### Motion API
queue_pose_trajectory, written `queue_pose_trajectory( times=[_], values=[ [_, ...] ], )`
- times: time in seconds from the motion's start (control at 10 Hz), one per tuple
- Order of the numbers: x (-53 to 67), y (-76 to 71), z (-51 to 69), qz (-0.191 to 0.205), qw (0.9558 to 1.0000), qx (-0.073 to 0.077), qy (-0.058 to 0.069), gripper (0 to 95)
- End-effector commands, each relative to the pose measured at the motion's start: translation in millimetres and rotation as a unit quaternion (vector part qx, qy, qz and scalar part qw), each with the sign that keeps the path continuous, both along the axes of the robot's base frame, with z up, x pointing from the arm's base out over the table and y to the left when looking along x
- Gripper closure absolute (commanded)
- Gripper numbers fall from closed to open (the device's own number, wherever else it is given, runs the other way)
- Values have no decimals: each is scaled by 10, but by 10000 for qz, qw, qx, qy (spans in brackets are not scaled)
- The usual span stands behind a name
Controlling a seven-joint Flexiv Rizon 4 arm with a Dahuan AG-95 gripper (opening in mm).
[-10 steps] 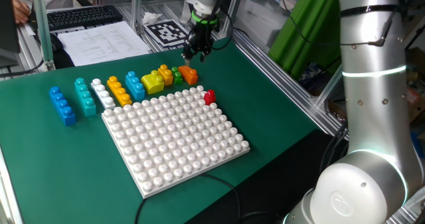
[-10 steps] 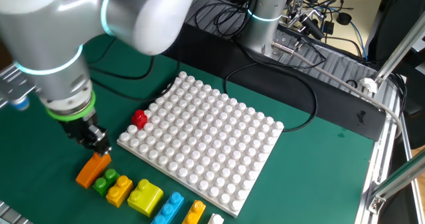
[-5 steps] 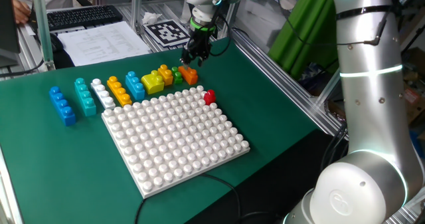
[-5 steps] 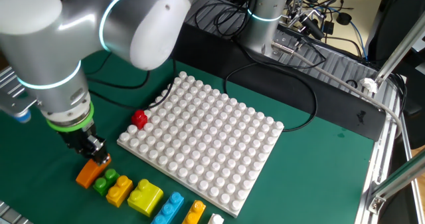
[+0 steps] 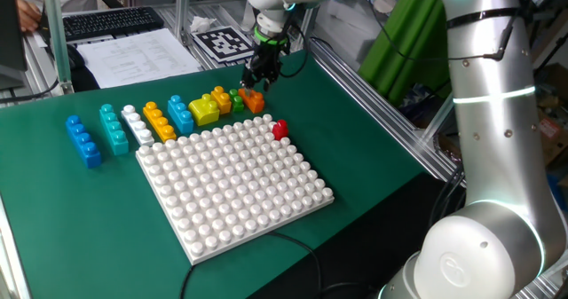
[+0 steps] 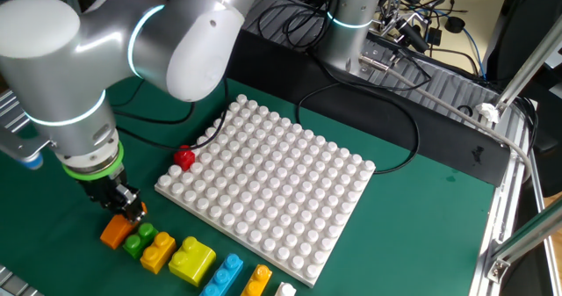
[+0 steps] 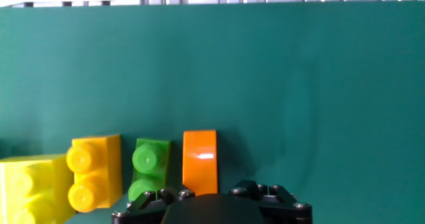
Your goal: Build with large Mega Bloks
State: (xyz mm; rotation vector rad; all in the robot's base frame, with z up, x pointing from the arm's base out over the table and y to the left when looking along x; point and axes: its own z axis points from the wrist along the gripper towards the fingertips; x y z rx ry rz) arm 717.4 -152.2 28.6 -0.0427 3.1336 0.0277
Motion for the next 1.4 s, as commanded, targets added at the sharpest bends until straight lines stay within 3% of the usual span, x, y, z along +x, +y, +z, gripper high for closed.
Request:
queue_pose_trajectory(
  times=[0.1, 0.2, 0.3, 0.6, 0.8, 1.0, 1.2, 1.4],
  values=[
    [-5, -1, -44, 60, 9999, 99, -4, 570],
    [-8, -3, -59, 113, 9998, 166, -16, 570],
    [-10, -4, -65, 188, 9997, 159, -28, 950],
    [-10, 61, -22, 90, 9999, 121, 31, 950],
    [-14, 194, 144, -85, 9999, 22, 120, 950],
    [-74, 301, 386, -187, 9992, -165, 315, 950],
    [-231, 321, 645, -252, 9982, -226, 504, 950],
    [-507, 314, 756, -383, 9977, -231, 508, 950]
  ],
)
